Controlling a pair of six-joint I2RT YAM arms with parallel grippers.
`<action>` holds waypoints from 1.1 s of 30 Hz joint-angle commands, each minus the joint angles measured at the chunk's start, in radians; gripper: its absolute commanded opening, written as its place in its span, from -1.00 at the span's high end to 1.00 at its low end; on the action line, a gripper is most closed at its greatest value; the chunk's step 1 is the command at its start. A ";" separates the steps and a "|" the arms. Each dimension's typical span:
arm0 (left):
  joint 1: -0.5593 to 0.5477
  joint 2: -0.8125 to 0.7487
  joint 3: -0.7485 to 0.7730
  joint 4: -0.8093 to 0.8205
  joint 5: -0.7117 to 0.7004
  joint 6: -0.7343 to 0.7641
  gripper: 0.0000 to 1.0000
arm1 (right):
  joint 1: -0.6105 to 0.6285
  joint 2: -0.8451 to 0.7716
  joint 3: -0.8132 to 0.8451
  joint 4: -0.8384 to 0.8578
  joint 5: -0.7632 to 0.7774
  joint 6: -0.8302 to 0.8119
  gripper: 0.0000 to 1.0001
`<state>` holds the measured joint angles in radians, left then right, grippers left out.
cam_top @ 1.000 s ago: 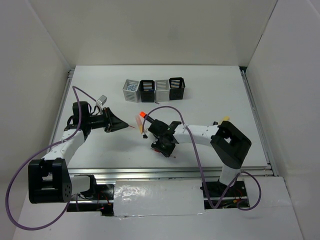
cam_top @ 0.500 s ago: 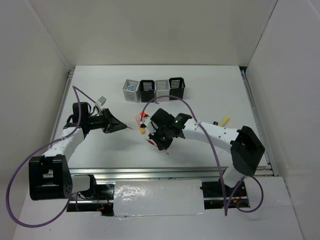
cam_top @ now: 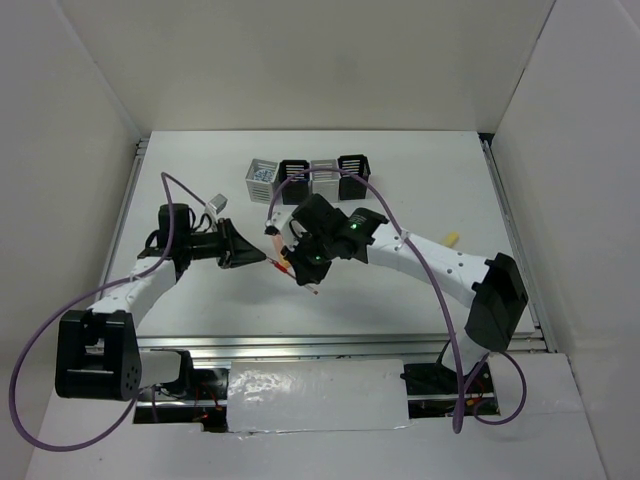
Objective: Sort the stationery into containers
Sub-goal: Pick up the pen from the center of the board, then close the pen cap on the pen.
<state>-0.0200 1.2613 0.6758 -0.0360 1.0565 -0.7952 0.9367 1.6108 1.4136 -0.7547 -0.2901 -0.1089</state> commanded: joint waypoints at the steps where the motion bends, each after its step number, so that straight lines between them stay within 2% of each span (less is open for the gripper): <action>1: 0.017 0.012 -0.036 0.163 0.071 -0.142 1.00 | 0.010 -0.020 -0.002 -0.021 -0.001 -0.005 1.00; 5: 0.064 0.042 -0.044 0.220 0.109 -0.199 1.00 | 0.016 -0.035 -0.025 -0.021 0.019 -0.009 1.00; 25: 0.028 0.029 -0.004 0.125 0.146 -0.118 1.00 | 0.025 0.003 -0.022 -0.028 0.055 -0.018 1.00; 33: 0.028 0.018 -0.022 0.169 0.149 -0.153 1.00 | 0.025 0.009 -0.028 -0.029 0.043 -0.015 1.00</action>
<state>0.0113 1.3106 0.6346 0.0975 1.1763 -0.9436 0.9516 1.6196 1.3815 -0.7708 -0.2447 -0.1204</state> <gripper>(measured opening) 0.235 0.031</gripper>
